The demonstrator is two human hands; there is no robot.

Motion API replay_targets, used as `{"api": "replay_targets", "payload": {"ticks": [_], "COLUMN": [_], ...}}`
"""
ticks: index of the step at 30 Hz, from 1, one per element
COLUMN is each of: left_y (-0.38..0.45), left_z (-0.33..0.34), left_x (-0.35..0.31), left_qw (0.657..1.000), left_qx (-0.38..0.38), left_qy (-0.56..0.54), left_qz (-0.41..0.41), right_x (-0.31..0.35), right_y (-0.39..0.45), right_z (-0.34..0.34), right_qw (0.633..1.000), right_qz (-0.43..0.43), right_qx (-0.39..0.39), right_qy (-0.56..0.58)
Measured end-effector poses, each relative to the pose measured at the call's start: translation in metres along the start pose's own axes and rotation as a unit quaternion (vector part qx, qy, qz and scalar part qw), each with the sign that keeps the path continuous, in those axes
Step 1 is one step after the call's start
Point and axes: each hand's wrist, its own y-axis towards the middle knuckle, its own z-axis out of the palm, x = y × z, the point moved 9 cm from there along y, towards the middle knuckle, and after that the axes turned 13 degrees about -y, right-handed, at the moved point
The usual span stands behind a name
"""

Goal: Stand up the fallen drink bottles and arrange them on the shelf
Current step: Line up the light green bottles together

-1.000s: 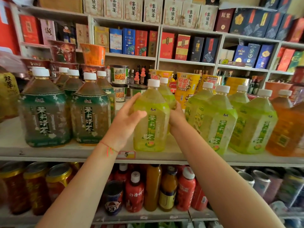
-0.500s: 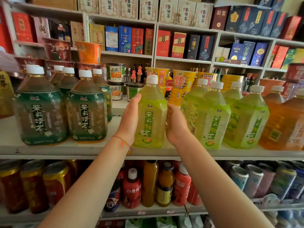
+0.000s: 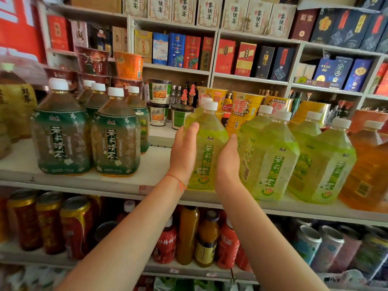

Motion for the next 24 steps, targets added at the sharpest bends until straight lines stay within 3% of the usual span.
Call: {"api": "replay_targets", "payload": {"ticks": [4, 7, 9, 11, 13, 15, 17, 19, 21, 24], "left_y": [0.013, 0.016, 0.008, -0.010, -0.027, -0.034, -0.031, -0.022, -0.009, 0.007], "left_z": [-0.010, -0.023, -0.029, -0.038, -0.052, -0.072, -0.103, -0.129, -0.147, -0.160], "left_x": [0.008, -0.016, -0.043, -0.077, -0.107, -0.128, -0.143, -0.153, -0.161, -0.159], "left_qw": [0.999, 0.993, 0.981, 0.949, 0.888, 0.824, 0.791, 0.771, 0.751, 0.701], "left_qx": [-0.007, -0.044, -0.050, -0.057, -0.073, -0.093, -0.122, -0.133, -0.106, -0.054], "left_qy": [0.021, 0.108, 0.145, 0.181, 0.237, 0.287, 0.326, 0.379, 0.435, 0.528], "left_qz": [-0.038, 0.021, 0.120, 0.253, 0.388, 0.480, 0.503, 0.495, 0.486, 0.477], "right_x": [0.003, 0.024, 0.046, 0.063, 0.070, 0.070, 0.063, 0.050, 0.041, 0.036], "right_y": [0.001, -0.009, -0.028, -0.057, -0.085, -0.095, -0.093, -0.082, -0.069, -0.056], "right_z": [0.005, 0.006, 0.004, 0.007, 0.023, 0.051, 0.088, 0.120, 0.150, 0.185], "right_qw": [0.999, 0.980, 0.934, 0.854, 0.781, 0.758, 0.790, 0.850, 0.903, 0.934], "right_qz": [-0.029, -0.191, -0.334, -0.478, -0.580, -0.615, -0.568, -0.446, -0.323, -0.236], "right_qx": [0.015, -0.009, -0.065, -0.127, -0.136, -0.084, -0.005, 0.060, 0.096, 0.131], "right_qy": [-0.005, -0.054, -0.112, -0.161, -0.187, -0.200, -0.230, -0.272, -0.268, -0.233]}}
